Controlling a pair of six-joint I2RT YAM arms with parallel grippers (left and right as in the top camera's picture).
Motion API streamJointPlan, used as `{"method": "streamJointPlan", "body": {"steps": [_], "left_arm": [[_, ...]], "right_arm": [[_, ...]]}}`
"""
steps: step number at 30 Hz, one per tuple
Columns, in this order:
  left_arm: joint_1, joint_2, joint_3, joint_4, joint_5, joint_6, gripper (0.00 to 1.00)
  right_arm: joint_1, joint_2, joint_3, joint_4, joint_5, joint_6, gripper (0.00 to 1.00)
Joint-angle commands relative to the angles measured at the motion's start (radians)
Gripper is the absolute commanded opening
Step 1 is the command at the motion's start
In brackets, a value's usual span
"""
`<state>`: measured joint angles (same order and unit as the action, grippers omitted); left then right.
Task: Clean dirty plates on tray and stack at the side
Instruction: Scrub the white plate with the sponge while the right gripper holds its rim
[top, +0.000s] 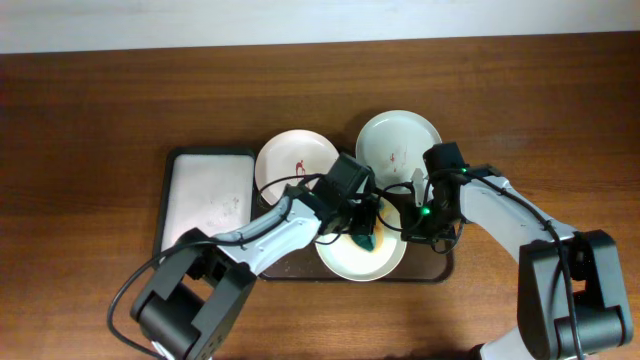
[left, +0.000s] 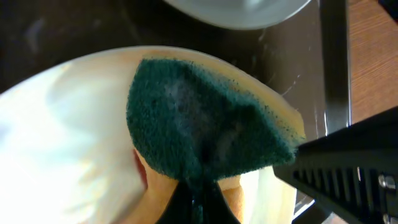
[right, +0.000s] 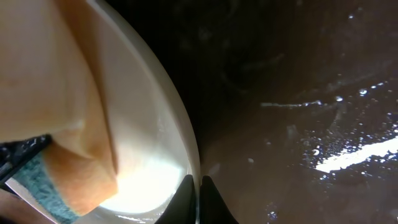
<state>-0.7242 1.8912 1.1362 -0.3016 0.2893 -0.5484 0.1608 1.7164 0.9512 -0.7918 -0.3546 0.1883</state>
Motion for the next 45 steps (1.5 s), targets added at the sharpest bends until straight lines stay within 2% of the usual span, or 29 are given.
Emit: {"method": "streamJointPlan", "body": {"steps": [1,5,9,14,20,23,26,28,30,33,36,38,42,45], "left_arm": [[-0.032,0.031,0.007,0.009,-0.097,-0.013,0.00],[-0.043,0.082,0.007,-0.015,-0.149,-0.013,0.00],[-0.042,0.100,0.007,-0.104,-0.240,-0.013,0.00],[0.014,0.089,0.010,-0.150,-0.246,-0.013,0.00],[0.066,-0.024,0.015,-0.178,-0.245,-0.005,0.00],[0.066,-0.116,0.015,-0.243,-0.205,-0.004,0.00],[0.060,-0.141,0.015,-0.230,-0.146,-0.007,0.00],[0.031,-0.139,0.012,-0.220,-0.152,-0.062,0.00],[-0.004,-0.132,0.011,-0.188,-0.156,-0.066,0.00],[-0.062,-0.062,0.011,-0.144,-0.158,-0.138,0.00],[-0.070,-0.003,0.011,-0.138,-0.159,-0.140,0.00],[-0.069,0.010,0.011,-0.160,-0.211,-0.140,0.00],[-0.034,-0.010,0.012,-0.296,-0.436,-0.140,0.00],[0.024,-0.076,0.015,-0.316,-0.444,-0.082,0.00]], "right_arm": [[0.010,0.007,0.007,-0.001,-0.001,0.008,0.04],[0.010,0.007,0.007,-0.001,-0.001,0.008,0.04],[0.010,0.007,0.007,-0.001,-0.001,0.008,0.04],[0.010,0.007,0.007,-0.001,-0.001,0.008,0.04],[0.010,0.007,0.007,-0.001,-0.001,0.008,0.04],[0.010,0.007,0.007,-0.003,-0.001,0.008,0.04],[0.010,0.007,0.007,-0.003,-0.001,0.008,0.04],[0.010,0.007,0.007,-0.004,-0.001,0.008,0.04],[0.010,0.007,0.007,-0.004,-0.001,0.008,0.04],[0.010,0.007,0.007,-0.004,-0.001,0.008,0.04],[0.010,0.007,0.007,-0.004,-0.001,0.008,0.04],[0.010,0.007,0.007,-0.004,-0.001,0.008,0.04],[0.010,0.007,0.007,-0.004,-0.001,0.008,0.04],[0.010,0.007,0.007,-0.004,-0.001,0.008,0.04]]}}
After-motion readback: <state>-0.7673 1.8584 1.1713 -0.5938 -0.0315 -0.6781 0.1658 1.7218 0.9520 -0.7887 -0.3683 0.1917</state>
